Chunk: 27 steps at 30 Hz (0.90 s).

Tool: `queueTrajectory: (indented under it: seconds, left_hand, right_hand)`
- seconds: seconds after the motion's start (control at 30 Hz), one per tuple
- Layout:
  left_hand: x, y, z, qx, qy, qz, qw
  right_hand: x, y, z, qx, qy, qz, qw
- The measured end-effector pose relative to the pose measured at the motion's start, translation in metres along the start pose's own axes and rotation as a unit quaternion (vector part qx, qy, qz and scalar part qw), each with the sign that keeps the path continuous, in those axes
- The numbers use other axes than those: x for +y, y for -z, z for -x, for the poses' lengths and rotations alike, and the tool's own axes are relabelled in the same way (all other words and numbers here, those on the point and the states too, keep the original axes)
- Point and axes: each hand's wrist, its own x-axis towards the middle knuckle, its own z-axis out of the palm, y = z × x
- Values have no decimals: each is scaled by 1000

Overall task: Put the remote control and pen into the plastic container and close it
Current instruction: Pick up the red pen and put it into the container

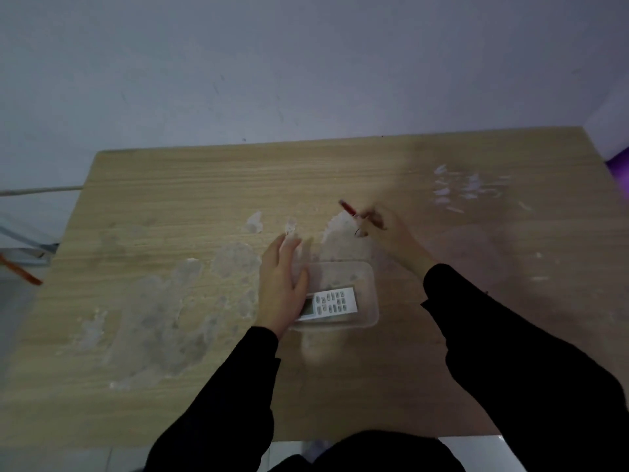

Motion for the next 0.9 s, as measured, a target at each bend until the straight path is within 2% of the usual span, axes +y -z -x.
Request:
queueTrajectory:
  seconds: [0.07,0.13,0.2,0.27,0.37,0.5,0.63,0.7,0.8,0.9]
  left_hand:
    - [9,6,-6,-18,-70,-25,997]
    - [12,9,-11,-43,-133,-74,987]
    - [11,12,-12,-49,-160,-107,980]
    - [10,16,-5,-46,-122,-44,991]
    - [13,21,3,-65,-14,127,990]
    - [11,23,4,-113,-9,123,986]
    - [10,29,-1,-101,3,165,981]
    - [4,35,-5,-103,-9,132,986]
    - [-5,38,-7,-142,-60,1,988]
    - [-9,29,-10,-182,-136,-178,957]
  right_hand:
    - [-13,-14,21,-72,32,35,996]
    - [-22,-25,36,-131,29,61,989]
    - [-26,-31,44,-177,14,88,980]
    - [-31,-34,54,-205,0,128,970]
    - [-35,-38,61,-219,-9,160,962]
    - [-30,-43,66,-217,10,200,956]
    - [-18,-45,67,-173,4,206,963]
    - [-12,-47,67,-142,-18,193,971]
    - [-7,-47,67,-94,-21,204,974]
    - [-4,-52,67,-68,-1,247,967]
